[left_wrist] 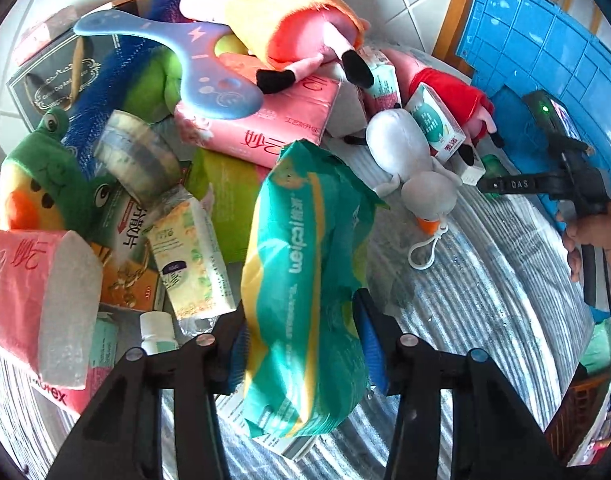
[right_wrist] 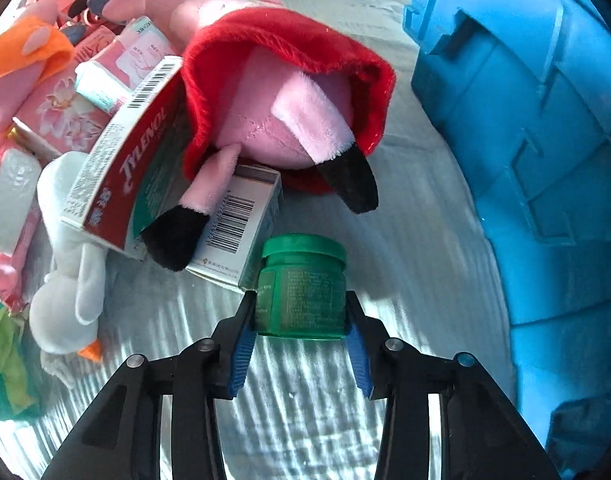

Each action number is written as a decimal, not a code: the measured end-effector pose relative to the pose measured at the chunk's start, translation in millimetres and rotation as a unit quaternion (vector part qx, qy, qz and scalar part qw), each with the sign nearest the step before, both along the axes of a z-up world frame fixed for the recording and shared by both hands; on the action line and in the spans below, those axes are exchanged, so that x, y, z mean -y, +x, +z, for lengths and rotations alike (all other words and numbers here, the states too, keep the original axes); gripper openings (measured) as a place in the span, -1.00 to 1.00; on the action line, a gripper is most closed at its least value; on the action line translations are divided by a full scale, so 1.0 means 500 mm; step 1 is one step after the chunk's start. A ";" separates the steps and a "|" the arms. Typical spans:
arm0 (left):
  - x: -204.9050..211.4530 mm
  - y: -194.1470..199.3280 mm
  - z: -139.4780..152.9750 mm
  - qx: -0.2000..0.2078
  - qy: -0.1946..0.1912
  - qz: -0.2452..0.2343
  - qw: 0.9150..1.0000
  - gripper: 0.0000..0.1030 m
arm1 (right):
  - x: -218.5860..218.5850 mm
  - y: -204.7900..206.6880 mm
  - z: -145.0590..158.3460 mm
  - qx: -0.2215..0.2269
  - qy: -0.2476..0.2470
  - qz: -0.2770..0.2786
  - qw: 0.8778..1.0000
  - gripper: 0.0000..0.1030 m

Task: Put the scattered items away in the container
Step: 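Grasp the green-yellow wipes pack with the left tool while the right tool grasps the green jar, then lift the wipes pack with the left tool while the right tool carries the jar to the bin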

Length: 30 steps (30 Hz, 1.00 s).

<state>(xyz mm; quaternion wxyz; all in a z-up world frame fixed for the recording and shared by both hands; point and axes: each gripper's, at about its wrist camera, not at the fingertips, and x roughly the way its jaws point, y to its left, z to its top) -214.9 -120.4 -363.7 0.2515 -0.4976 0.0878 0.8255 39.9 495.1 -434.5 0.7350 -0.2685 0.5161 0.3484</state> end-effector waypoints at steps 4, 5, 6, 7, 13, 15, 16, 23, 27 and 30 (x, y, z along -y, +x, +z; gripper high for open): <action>0.007 0.008 0.015 -0.002 0.006 0.010 1.000 -0.28 | 0.016 -0.019 0.020 -0.010 0.004 0.007 1.000 -0.22; 0.009 0.010 0.018 -0.002 0.007 0.013 1.000 -0.34 | 0.019 -0.025 0.025 -0.011 0.005 0.011 1.000 -0.22; 0.011 0.012 0.020 -0.001 0.008 0.016 1.000 -0.48 | 0.024 -0.032 0.031 -0.012 0.006 0.015 1.000 -0.22; 0.012 0.014 0.022 -0.001 0.008 0.020 1.000 -0.50 | 0.028 -0.038 0.037 -0.014 0.007 0.018 1.000 -0.22; 0.026 0.034 0.037 -0.003 0.003 0.040 0.999 -0.55 | 0.053 -0.072 0.078 -0.024 0.021 0.037 0.999 -0.22; 0.028 0.041 0.045 -0.008 0.003 0.046 0.999 -0.56 | 0.059 -0.082 0.091 -0.024 0.025 0.045 0.998 -0.22; 0.030 0.045 0.051 -0.010 0.003 0.049 0.999 -0.56 | 0.062 -0.087 0.099 -0.025 0.026 0.049 0.998 -0.22; 0.039 0.080 0.112 -0.029 0.000 0.071 0.997 -0.56 | 0.091 -0.130 0.169 -0.027 0.050 0.077 0.995 -0.22; 0.042 0.106 0.161 -0.041 0.007 0.087 0.995 -0.56 | 0.103 -0.168 0.210 -0.028 0.069 0.102 0.992 -0.22; 0.043 0.128 0.199 -0.054 0.006 0.100 0.993 -0.56 | 0.121 -0.192 0.246 -0.032 0.080 0.116 0.990 -0.22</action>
